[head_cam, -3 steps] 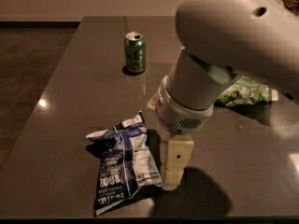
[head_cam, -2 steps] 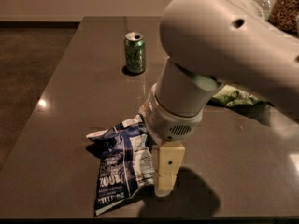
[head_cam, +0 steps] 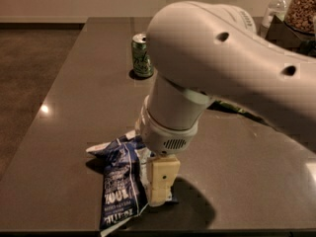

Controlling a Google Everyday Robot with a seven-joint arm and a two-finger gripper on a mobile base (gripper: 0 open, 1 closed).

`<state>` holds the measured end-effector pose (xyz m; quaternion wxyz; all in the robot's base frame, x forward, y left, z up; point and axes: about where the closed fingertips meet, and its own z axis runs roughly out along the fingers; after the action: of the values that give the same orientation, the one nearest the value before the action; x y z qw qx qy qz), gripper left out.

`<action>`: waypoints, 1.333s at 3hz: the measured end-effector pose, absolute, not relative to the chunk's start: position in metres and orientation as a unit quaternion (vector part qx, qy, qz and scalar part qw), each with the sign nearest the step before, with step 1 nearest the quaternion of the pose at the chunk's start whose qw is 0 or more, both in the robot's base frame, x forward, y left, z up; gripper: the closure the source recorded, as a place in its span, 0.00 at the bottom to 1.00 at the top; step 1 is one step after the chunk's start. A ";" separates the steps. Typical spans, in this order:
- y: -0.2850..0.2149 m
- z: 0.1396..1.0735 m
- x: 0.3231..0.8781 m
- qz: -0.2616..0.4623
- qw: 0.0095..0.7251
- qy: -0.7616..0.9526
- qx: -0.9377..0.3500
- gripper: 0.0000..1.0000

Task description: Move blue chip bag near green can

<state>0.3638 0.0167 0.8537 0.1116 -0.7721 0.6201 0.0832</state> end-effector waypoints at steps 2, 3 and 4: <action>0.028 0.851 0.365 0.082 0.110 0.619 -0.773 0.61; 0.021 0.861 0.379 0.078 0.122 0.635 -0.759 0.83; -0.004 0.888 0.423 0.068 0.155 0.674 -0.719 1.00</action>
Offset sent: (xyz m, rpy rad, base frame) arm 0.0041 0.0149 -0.0069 -0.0029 0.0121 0.0002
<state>0.4225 -0.0040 0.8880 0.1552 -0.7186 0.6745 0.0676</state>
